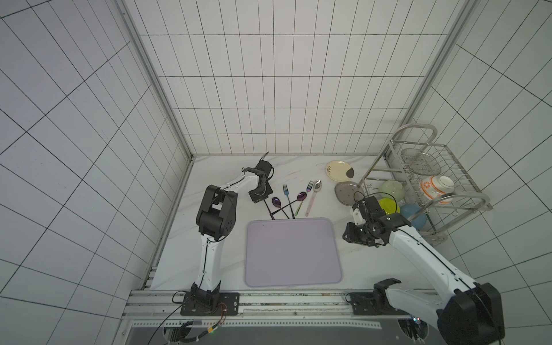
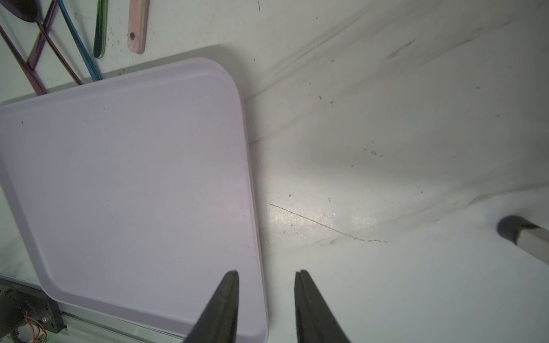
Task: Set the spoon and fork side by side
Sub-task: Pick up the fork at the center of the board.
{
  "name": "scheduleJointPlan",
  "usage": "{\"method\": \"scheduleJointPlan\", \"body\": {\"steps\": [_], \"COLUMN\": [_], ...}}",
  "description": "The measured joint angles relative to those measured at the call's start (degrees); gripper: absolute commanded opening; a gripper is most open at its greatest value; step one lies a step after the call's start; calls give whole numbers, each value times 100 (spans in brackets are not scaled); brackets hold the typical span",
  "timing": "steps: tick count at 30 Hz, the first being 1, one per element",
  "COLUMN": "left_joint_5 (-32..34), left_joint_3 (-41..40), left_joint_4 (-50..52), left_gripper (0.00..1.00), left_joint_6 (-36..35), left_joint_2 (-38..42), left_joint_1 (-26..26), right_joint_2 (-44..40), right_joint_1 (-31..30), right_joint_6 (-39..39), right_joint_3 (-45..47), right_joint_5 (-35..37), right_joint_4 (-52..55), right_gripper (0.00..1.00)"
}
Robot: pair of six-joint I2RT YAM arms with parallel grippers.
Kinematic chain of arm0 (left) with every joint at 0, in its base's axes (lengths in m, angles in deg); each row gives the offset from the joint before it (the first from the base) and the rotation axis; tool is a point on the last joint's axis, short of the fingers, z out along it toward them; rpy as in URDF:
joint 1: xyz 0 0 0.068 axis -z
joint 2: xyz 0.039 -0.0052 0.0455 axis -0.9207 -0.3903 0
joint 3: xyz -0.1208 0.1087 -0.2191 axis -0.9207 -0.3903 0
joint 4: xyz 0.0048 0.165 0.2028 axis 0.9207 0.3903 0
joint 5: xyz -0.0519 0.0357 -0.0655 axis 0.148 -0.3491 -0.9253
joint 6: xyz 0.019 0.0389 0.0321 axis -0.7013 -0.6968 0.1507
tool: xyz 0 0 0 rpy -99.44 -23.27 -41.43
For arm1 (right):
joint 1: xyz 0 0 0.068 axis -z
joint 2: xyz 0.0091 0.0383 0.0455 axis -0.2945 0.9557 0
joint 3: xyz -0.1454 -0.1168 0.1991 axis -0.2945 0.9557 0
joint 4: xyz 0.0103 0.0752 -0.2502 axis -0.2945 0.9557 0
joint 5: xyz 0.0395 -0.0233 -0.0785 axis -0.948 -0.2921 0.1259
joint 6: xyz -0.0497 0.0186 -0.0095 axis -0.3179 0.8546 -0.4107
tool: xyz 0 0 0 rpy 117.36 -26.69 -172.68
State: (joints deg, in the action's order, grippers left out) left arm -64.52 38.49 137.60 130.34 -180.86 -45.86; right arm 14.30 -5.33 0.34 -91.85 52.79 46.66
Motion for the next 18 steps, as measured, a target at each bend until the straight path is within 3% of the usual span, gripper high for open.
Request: {"method": "scheduleJointPlan", "body": {"steps": [5, 18], "left_joint_5": [197, 256], "left_joint_3": [-92, 76], "left_joint_4": [190, 732], "left_gripper": [43, 40], "left_joint_6": [-289, 118], "left_joint_2": [120, 157], "left_joint_1": [4, 15], "right_joint_2": [61, 105], "right_joint_1": [0, 0], "right_joint_6": [-2, -2], "right_joint_3": [0, 0], "right_joint_5": [7, 15], "right_joint_4": [0, 0], "right_gripper": [35, 35]}}
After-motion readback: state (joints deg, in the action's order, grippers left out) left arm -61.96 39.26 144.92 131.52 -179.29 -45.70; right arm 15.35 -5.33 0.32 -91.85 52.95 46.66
